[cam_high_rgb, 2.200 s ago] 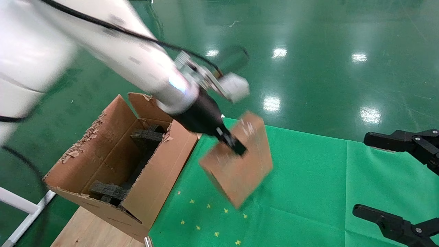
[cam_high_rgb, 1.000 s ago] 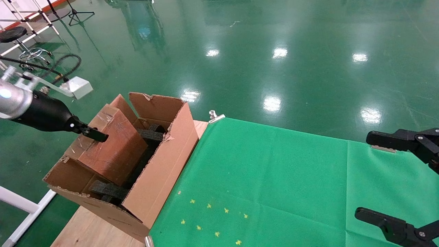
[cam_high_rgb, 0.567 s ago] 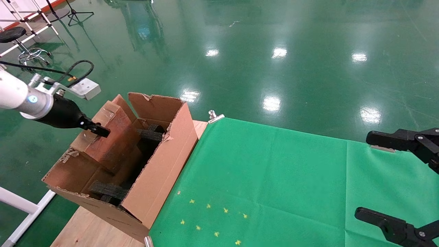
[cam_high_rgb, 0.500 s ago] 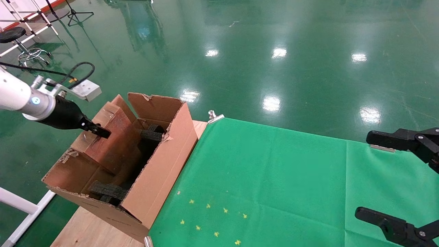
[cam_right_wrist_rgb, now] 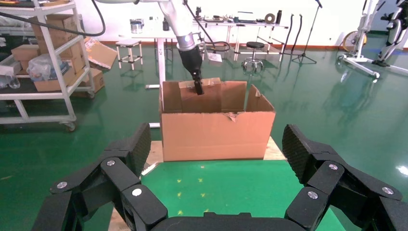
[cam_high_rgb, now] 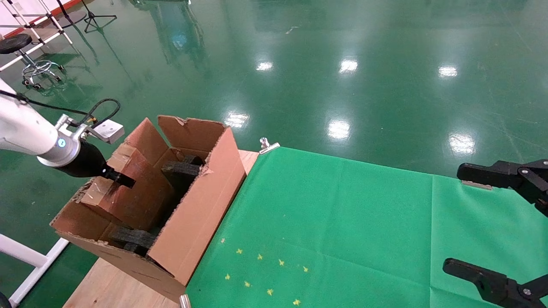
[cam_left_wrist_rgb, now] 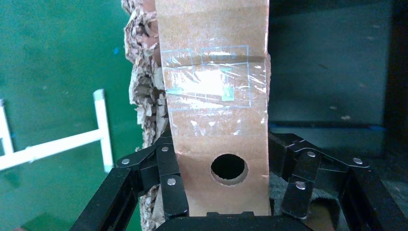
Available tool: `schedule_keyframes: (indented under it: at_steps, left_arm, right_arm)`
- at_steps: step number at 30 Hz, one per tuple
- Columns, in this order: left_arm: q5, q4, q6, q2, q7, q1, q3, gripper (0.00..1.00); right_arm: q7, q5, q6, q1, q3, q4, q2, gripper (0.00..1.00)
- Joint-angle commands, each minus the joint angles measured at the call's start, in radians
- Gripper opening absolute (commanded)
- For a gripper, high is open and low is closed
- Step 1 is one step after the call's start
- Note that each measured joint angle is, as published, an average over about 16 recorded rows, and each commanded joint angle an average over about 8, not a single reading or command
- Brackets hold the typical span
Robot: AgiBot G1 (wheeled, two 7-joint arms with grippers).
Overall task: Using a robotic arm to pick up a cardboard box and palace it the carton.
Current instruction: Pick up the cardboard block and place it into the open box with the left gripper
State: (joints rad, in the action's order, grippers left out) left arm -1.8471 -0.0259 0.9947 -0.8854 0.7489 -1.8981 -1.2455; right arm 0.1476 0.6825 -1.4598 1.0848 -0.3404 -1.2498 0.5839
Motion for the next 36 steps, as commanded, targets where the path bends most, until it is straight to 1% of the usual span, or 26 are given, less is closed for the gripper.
schedule_keyframes:
  at_steps: [1, 4, 7, 24, 25, 32, 33, 36]
  left_arm:
    - [-0.008, 0.021, -0.035, -0.010, 0.025, 0.012, -0.005, 0.00]
    - [-0.006, 0.035, -0.080, -0.021, 0.057, 0.036, -0.004, 0.00]
    - [-0.003, 0.043, -0.100, -0.032, 0.081, 0.056, -0.002, 0.00]
    - [0.024, 0.052, -0.095, -0.050, 0.155, 0.163, 0.018, 0.00]
    - [0.026, 0.052, -0.095, -0.051, 0.160, 0.168, 0.020, 0.10]
    - [0.038, 0.050, -0.106, -0.054, 0.175, 0.184, 0.029, 0.98]
    - [0.039, 0.050, -0.107, -0.054, 0.175, 0.184, 0.030, 1.00]
    - [0.040, 0.049, -0.107, -0.054, 0.176, 0.185, 0.030, 1.00]
  right_arm:
    - [0.000, 0.000, 0.000, 0.000, 0.000, 0.000, 0.000, 1.00]
    - [0.000, 0.000, 0.000, 0.000, 0.000, 0.000, 0.000, 1.00]
    - [0.000, 0.000, 0.000, 0.000, 0.000, 0.000, 0.000, 1.00]
    - [0.000, 0.000, 0.000, 0.000, 0.000, 0.000, 0.000, 1.00]
    - [0.000, 0.000, 0.000, 0.000, 0.000, 0.000, 0.000, 1.00]
    - [0.000, 0.000, 0.000, 0.000, 0.000, 0.000, 0.000, 1.00]
    - [0.000, 0.000, 0.000, 0.000, 0.000, 0.000, 0.000, 1.00]
    - [0.000, 0.000, 0.000, 0.000, 0.000, 0.000, 0.000, 1.00]
